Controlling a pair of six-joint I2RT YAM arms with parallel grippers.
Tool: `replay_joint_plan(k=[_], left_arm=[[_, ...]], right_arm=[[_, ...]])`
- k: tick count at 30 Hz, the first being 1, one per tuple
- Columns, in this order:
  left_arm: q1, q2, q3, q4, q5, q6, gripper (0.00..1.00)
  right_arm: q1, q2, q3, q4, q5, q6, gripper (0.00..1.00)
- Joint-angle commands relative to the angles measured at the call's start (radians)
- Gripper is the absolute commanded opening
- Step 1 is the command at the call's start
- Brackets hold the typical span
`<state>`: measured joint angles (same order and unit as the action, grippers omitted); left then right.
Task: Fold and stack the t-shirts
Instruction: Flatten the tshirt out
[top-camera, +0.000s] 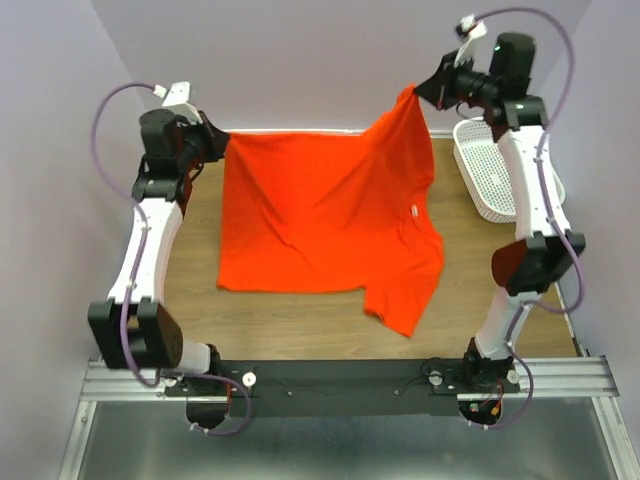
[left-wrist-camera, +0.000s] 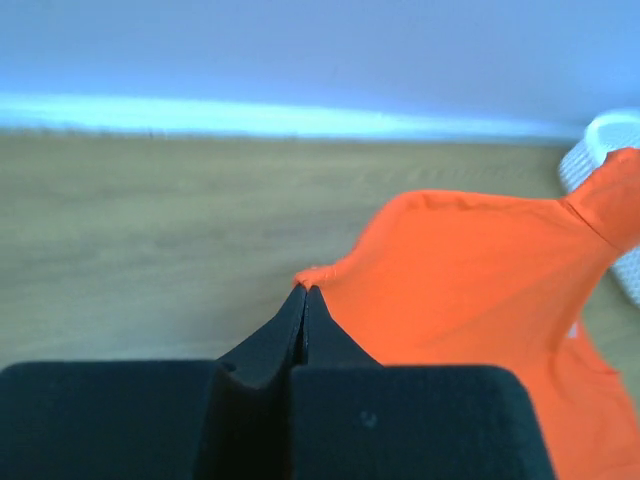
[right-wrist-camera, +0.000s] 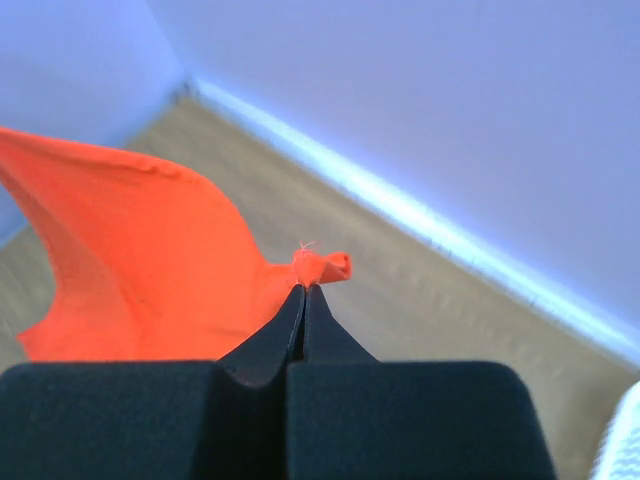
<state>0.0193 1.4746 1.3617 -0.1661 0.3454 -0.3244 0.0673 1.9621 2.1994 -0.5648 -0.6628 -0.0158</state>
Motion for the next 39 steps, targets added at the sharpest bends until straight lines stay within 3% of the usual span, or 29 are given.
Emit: replay_joint_plan(k=[1,4,10,17,24,28,31,34,35,37,39], left_arm=[[0.005,-0.279,-0.013,0.114,-0.017,-0.062,0.0],[0.005,-0.393,0.051,0.137,-0.062,-0.09,0.0],[0.005,-0.655,0.171,0.227,-0.146,-0.128,0.0],[0.005,-0.752,0.263,0.232,-0.178,-0.14,0.0],[0.005,-0.777,0.214,0.227,-0.212,-0.128,0.0],[0.005,-0.783,0.099,0.243,-0.247,-0.11,0.0],[0.005,-0.777,-0.038,0.28,-0.263,-0.104,0.0],[0.005,-0.735,-0.238,0.328,-0.275,-0.096,0.0],[0.007,-0.693,-0.277,0.344,-0.272,-0.094,0.0],[0.004,-0.631,-0.35,0.387,-0.267,-0.094,0.0],[0.004,-0.496,-0.429,0.393,-0.276,-0.099,0.0]], right_arm=[[-0.004,-0.175,0.147,-0.004,0.055,-0.013,0.0],[-0.004,-0.227,0.302,-0.032,0.101,-0.019,0.0],[-0.007,-0.434,0.382,0.071,0.186,-0.009,0.01],[-0.015,-0.535,0.491,0.092,0.23,0.005,0.0],[-0.017,-0.516,0.482,0.095,0.341,-0.053,0.0],[-0.017,-0.523,0.355,0.098,0.35,-0.084,0.01],[-0.015,-0.561,0.116,0.118,0.293,-0.111,0.01],[-0.017,-0.609,-0.188,0.169,0.22,-0.13,0.01],[-0.017,-0.62,-0.357,0.218,0.185,-0.133,0.01],[-0.017,-0.625,-0.513,0.278,0.145,-0.141,0.01],[-0.015,-0.602,-0.722,0.38,0.086,-0.17,0.01]])
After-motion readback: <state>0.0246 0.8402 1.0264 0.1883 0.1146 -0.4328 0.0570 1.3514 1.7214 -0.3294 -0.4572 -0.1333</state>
